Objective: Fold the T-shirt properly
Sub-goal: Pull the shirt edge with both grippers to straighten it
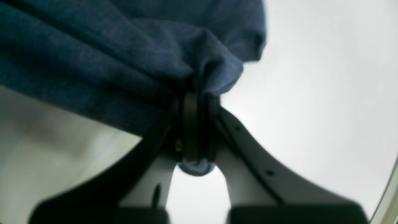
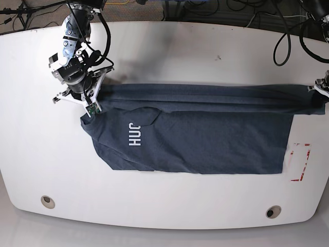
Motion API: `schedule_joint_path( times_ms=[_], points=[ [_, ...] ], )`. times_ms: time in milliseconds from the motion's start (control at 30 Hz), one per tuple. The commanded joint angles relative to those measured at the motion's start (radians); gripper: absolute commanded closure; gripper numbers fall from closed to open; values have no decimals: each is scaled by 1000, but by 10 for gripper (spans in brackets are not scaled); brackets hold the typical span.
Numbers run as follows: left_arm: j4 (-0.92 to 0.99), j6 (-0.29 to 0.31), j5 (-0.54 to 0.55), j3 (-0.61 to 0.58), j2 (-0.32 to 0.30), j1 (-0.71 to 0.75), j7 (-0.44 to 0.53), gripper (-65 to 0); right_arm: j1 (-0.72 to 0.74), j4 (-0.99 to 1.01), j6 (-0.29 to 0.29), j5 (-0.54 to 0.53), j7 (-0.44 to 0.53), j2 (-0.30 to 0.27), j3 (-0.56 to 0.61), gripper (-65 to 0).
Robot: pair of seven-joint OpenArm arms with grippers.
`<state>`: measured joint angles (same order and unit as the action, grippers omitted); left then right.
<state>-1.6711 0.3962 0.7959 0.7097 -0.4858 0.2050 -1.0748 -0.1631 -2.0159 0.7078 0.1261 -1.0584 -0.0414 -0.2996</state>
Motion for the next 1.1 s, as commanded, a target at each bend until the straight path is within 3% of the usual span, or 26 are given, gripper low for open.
schedule_joint_path(
  times_ms=[0, 367, 600, 1067],
  points=[
    [-10, 10, -13, 12, -31, 23, 26, 0, -25, -22, -10, 19, 8, -8, -6, 0],
    [65, 10, -14, -23, -40, 49, 28, 0, -135, -19, -10, 19, 56, -8, -6, 0],
    [122, 14, -105, -75, -58, 27, 32, 0, -166, -16, -10, 17, 57, -7, -2, 0],
    [188, 183, -323, -111, -41, -6, 31, 0, -200, -16, -10, 17, 56, -10, 0, 0]
  ],
)
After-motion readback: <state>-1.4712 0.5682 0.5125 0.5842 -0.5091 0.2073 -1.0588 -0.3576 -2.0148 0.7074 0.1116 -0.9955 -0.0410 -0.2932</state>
